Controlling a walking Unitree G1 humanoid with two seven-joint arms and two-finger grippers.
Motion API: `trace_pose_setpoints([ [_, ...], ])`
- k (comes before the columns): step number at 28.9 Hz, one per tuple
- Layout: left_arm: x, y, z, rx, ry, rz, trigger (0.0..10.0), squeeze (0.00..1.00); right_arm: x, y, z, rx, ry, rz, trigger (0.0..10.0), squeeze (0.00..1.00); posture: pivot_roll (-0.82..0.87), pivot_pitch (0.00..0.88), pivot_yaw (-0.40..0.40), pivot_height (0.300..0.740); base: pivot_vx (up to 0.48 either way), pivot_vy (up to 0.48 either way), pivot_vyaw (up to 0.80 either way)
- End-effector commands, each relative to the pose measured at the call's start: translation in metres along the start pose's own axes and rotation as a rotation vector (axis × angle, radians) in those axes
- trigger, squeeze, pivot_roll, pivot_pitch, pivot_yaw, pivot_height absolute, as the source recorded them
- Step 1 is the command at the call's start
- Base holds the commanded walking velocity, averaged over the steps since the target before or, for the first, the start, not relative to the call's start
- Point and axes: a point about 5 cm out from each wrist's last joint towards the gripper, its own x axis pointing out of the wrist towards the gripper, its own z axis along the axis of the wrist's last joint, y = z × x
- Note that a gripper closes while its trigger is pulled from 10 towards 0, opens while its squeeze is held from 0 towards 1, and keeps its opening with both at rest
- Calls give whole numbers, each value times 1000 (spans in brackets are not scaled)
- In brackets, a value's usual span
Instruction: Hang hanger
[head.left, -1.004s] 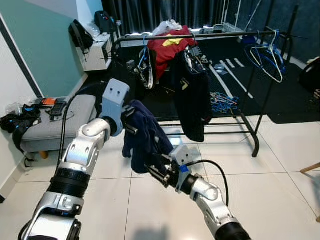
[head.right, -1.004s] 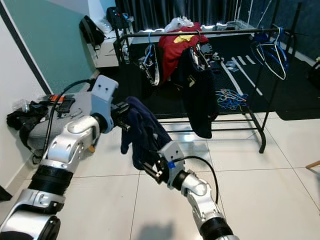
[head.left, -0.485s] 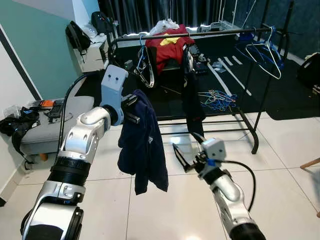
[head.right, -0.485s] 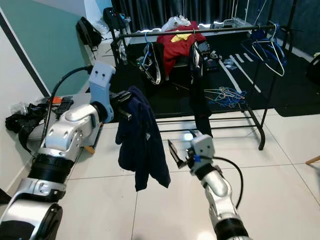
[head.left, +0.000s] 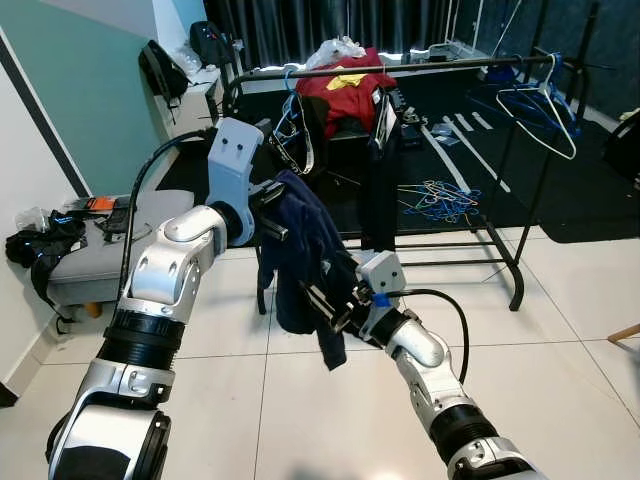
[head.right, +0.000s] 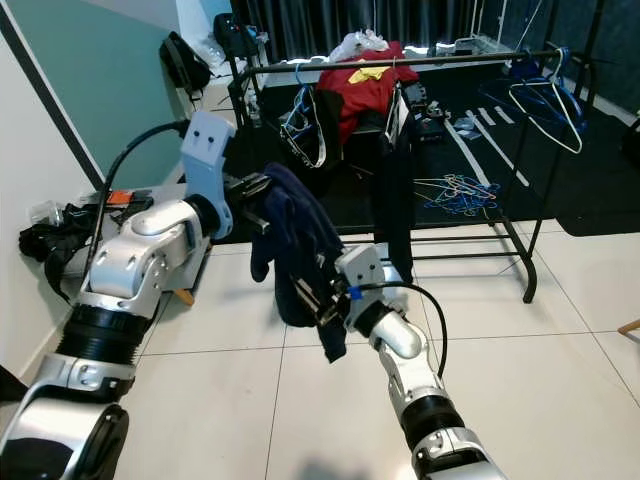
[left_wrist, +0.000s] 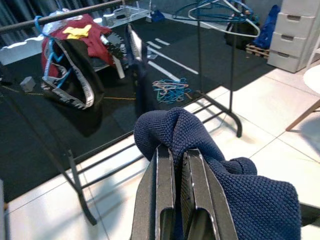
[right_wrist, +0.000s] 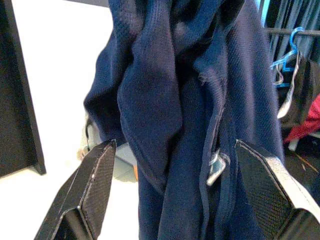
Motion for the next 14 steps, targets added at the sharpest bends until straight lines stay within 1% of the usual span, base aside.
trace_pose_setpoints([
  [1,1,-9,10,7,-30,-30,10000,0,7,-1,4,-13,1,-11,10000,0,47,0,94,740,0,0,0],
  [2,1,-16,13,-7,-35,-57,10000,0,9,-3,5,-26,7,-29,10000,0,50,0,94,740,0,0,0],
  [3,1,-16,13,-7,-35,-57,10000,0,9,-3,5,-26,7,-29,10000,0,50,0,94,740,0,0,0],
  [5,1,-24,17,-21,-44,-90,10000,0,14,-6,8,-48,13,-44,10000,0,55,0,91,740,0,0,0],
  [10,0,-26,19,-19,-43,-100,10000,0,18,-8,10,-52,11,-44,10000,0,59,0,92,740,0,0,0],
  [13,-1,-26,21,-13,-41,-102,10000,0,22,-10,13,-39,9,-35,10000,0,61,0,92,740,0,0,0],
  [14,-1,-26,21,-11,-40,-103,10000,0,24,-10,14,-36,12,-28,9255,0,61,0,92,740,0,0,0],
])
